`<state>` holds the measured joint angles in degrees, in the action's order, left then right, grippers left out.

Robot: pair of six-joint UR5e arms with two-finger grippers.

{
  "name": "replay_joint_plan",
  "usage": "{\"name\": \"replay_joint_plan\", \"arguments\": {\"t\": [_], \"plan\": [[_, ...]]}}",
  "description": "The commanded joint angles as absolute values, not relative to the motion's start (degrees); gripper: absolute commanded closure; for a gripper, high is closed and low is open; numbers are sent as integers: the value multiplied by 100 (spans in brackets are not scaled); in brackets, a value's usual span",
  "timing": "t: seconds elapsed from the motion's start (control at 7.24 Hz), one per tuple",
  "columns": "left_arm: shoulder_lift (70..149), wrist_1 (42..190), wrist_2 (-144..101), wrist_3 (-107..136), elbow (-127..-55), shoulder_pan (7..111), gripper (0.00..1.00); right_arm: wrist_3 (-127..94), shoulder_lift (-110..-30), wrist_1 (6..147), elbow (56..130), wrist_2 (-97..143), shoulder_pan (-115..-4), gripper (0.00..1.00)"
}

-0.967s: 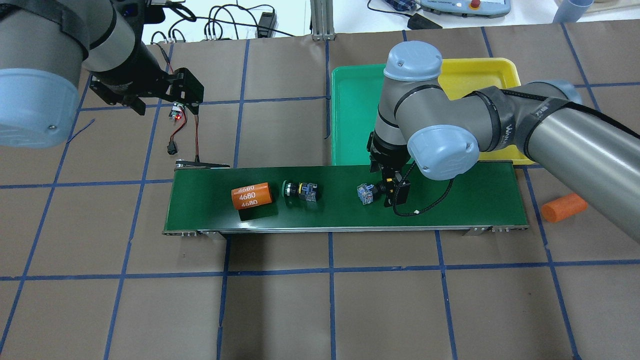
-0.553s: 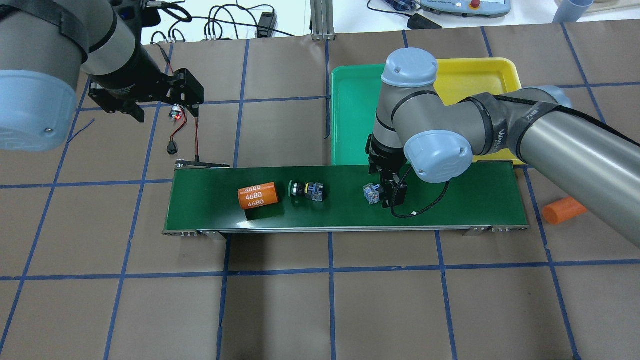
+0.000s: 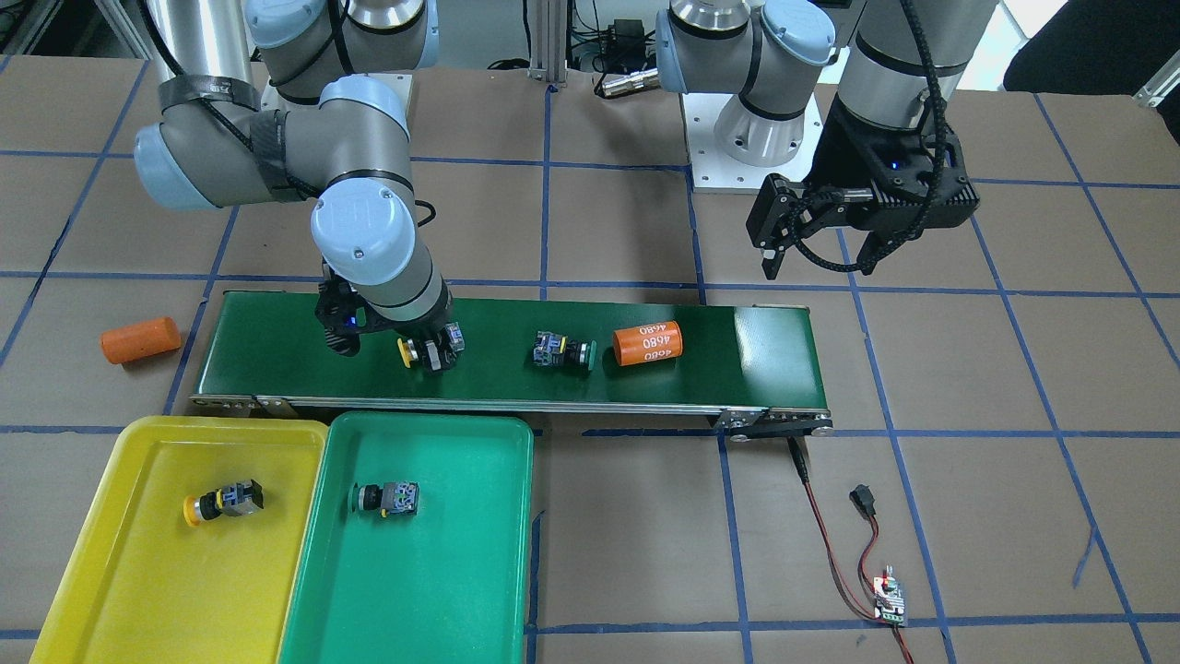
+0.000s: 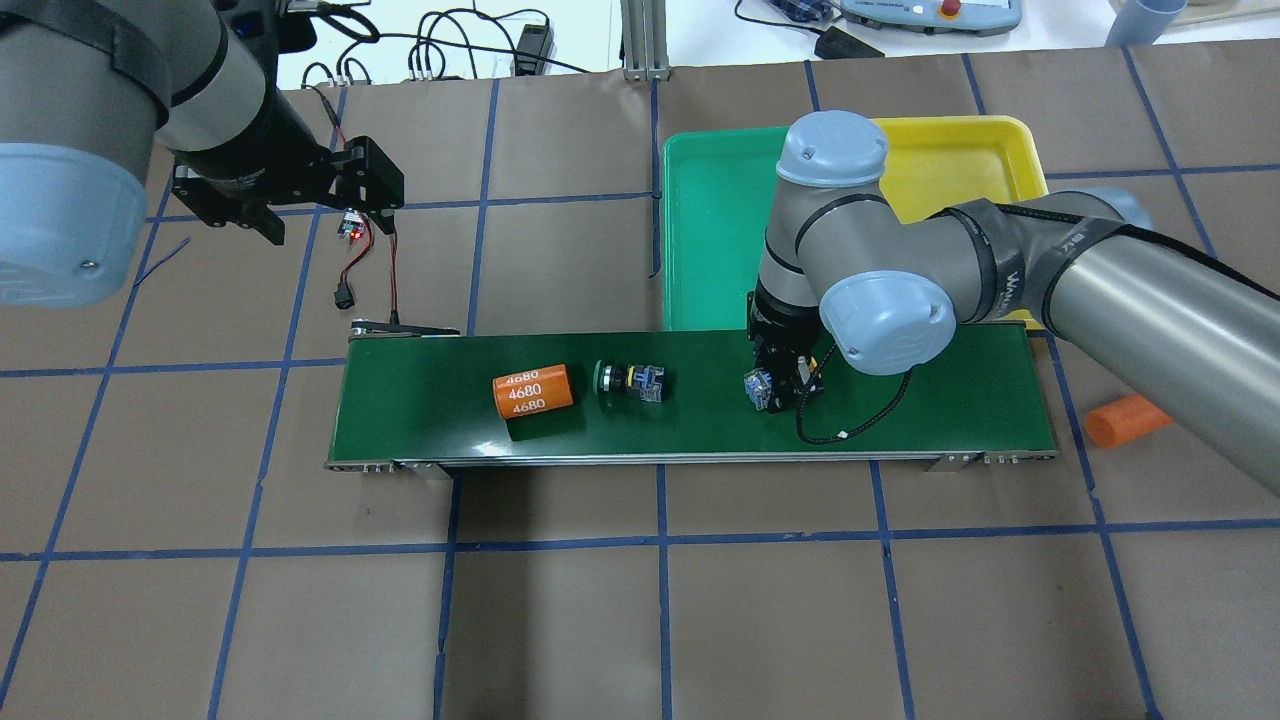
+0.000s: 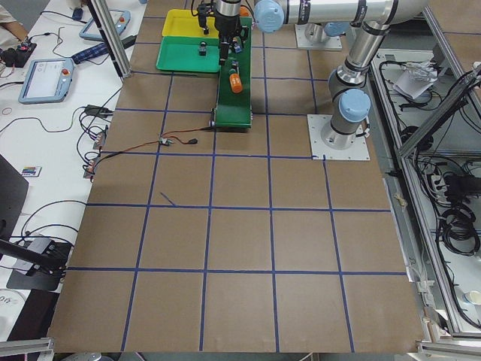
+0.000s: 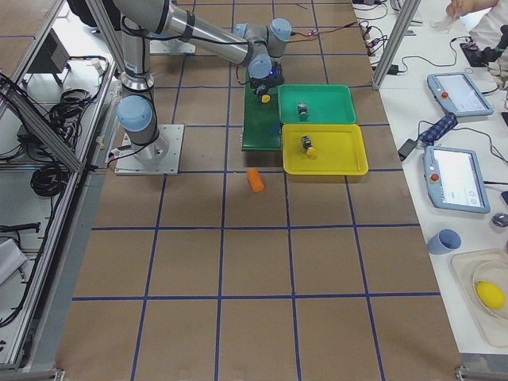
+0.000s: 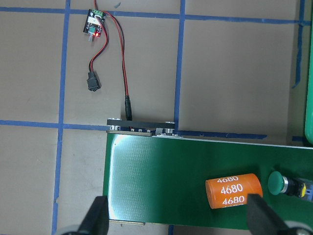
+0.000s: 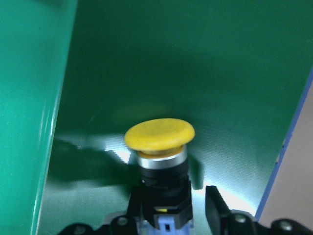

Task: Sort buttons by color to trays
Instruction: 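Carry the yellow button into the yellow tray and open the right gripper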

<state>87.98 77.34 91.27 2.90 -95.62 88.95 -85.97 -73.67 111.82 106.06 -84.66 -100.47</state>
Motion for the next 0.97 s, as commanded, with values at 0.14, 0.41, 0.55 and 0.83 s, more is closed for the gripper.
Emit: {"name": "replay_joint_plan", "arguments": {"t": [0.14,0.41,0.55,0.83], "plan": [[8806,7735,9132,290,-9571,8895,0,-8508,-7628,11320,10197,-8595,-9697,100],[8798,7743,9132,290,-9571,8895,0,-7137,-7550,11399,9915,-8623,-8514,100],[8798,7743,9132,290,-9571,8895,0,-6249,-7367,11669,9888,-8674,-8134,100],[8815,7734,9132,281,-9571,8895,0,-5573,-6605,12669,9573,-8701,-7885,100]]}}
